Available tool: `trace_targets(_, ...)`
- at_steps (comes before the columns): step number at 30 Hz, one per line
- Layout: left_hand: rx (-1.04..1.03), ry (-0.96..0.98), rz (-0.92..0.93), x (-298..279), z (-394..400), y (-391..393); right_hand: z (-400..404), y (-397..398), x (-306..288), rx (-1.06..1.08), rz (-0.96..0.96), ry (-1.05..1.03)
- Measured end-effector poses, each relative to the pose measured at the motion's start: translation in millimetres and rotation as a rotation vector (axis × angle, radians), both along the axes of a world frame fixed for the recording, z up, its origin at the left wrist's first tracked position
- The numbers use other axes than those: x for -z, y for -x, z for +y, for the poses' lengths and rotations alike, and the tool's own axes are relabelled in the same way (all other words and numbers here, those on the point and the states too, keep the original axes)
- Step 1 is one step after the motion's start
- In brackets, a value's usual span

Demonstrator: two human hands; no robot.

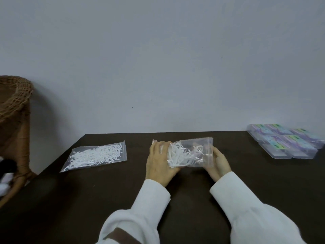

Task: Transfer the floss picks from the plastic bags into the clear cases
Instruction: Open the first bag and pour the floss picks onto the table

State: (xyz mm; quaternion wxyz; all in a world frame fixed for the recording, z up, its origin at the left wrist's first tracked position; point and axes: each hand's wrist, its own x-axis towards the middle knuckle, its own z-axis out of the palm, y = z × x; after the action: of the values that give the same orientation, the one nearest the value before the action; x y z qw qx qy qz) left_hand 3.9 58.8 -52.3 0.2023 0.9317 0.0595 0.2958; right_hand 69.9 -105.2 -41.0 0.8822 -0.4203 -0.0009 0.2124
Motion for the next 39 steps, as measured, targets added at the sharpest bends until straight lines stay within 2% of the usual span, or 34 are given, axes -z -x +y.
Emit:
trace_targets(2, -0.099, 0.038, -0.031, 1.6, 2.9, -1.6, -2.5, -0.7, -0.9, -0.051, -0.030, -0.045)
trace_targets(6, -0.180, 0.092, -0.124, 0.7, 3.6, -0.1, 1.6, -4.3, 1.5, -0.079, -0.189, 0.039)
trace_targets(8, -0.214, 0.099, -0.109, 0.6, 6.6, -0.1, 2.9, -2.3, 3.0, -0.076, -0.277, 0.084)
trace_targets(18, -0.127, 0.065, -0.146, 1.0, 12.5, 0.3, 0.5, -4.8, 10.8, -0.108, -0.713, 0.446)
trace_targets(23, -0.077, -0.065, -0.277, 0.9, 16.5, -1.3, -0.2, -5.8, 13.3, -0.112, -0.730, 0.621)
trace_targets(26, -0.059, -0.153, -0.279, 3.2, 17.0, -3.6, -0.8, -5.3, 10.8, -0.076, -0.735, 0.685)
trace_targets(29, -0.025, -0.142, -0.202, 3.9, 16.0, -2.8, -3.1, -6.6, 8.8, -0.052, -0.747, 0.755)
trace_targets(34, 0.001, -0.132, -0.243, 7.7, 16.5, -4.1, -3.3, -7.6, 10.4, -0.091, -0.803, 0.915)
trace_targets(39, -0.062, -0.134, -0.227, 5.1, 16.5, -0.6, 6.1, -5.9, 8.8, -0.147, -0.734, 0.991)
